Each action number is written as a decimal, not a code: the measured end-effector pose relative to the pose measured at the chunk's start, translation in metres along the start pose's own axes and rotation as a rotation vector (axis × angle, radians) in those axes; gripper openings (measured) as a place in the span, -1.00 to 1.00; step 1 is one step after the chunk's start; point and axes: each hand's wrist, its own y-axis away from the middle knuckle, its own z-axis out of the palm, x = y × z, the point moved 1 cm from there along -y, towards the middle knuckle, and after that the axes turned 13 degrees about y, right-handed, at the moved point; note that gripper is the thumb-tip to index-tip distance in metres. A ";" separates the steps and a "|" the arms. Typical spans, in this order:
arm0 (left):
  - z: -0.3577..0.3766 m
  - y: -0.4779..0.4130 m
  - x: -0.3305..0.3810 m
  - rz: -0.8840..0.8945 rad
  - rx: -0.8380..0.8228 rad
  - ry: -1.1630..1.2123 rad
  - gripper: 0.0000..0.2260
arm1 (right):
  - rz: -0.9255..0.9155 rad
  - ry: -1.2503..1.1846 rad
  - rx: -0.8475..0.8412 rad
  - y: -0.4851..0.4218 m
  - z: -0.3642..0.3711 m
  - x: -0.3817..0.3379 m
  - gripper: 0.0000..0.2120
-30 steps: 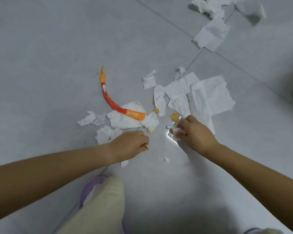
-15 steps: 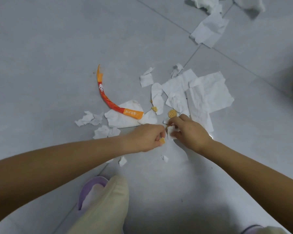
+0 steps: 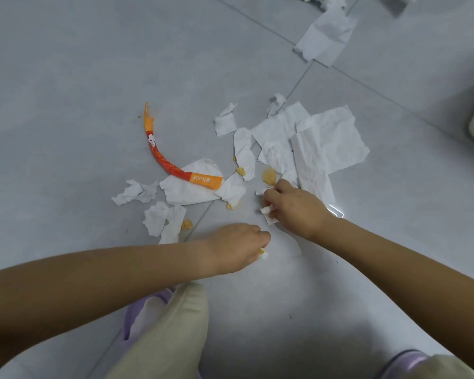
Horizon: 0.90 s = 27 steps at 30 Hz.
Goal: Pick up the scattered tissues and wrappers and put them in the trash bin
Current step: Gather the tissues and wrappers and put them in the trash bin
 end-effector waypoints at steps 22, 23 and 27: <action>0.009 -0.006 0.009 0.019 0.014 -0.166 -0.87 | 0.299 -0.541 0.190 -0.009 -0.023 0.011 -0.80; 0.005 -0.006 0.005 -0.008 0.030 -0.124 -0.87 | 0.337 -0.573 0.216 -0.015 -0.028 0.013 -0.77; -0.025 -0.007 -0.012 -0.202 0.223 0.222 -0.92 | 0.306 -0.445 0.079 -0.041 -0.036 0.016 -0.67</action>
